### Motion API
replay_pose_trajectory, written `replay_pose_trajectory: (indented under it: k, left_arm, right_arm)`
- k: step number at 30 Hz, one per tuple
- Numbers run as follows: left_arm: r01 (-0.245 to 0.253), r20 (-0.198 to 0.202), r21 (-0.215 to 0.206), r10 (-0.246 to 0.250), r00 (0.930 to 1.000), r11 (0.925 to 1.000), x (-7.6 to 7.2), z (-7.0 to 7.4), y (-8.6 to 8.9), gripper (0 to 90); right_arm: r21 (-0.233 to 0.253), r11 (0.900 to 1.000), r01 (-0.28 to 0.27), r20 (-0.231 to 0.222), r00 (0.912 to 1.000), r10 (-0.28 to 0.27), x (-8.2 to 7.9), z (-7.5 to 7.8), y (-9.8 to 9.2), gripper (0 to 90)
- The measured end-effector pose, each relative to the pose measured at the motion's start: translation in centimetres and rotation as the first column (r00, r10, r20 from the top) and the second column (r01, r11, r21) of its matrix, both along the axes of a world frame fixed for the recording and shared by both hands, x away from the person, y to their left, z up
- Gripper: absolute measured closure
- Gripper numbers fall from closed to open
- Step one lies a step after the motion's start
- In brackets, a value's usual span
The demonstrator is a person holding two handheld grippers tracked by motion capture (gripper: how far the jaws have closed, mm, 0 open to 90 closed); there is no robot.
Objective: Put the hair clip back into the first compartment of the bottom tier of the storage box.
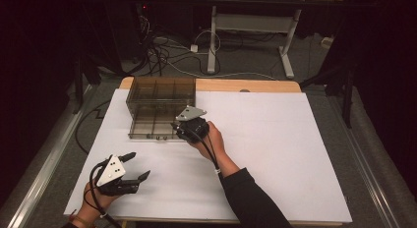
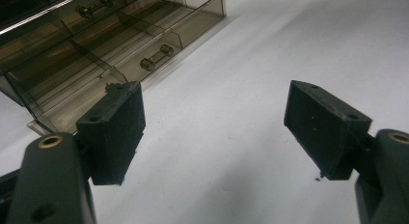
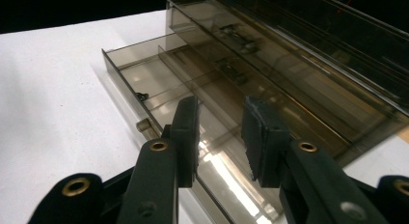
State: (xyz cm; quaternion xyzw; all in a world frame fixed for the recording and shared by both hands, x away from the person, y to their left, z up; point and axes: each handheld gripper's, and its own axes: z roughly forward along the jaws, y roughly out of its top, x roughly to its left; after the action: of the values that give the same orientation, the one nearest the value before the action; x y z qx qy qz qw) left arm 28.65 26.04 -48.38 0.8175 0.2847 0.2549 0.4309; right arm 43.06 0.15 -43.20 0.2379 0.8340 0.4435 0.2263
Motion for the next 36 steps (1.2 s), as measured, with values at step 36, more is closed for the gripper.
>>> replay_pose_trajectory:
  k: [36]
  left_arm:
    - [0.021,0.017,0.027,-0.021,0.9996,0.9994,-0.1,0.0,-0.3,21.2]
  right_arm:
    - [-0.007,0.996,0.087,0.052,0.9949,-0.086,-1.3,0.7,-5.6,48.7]
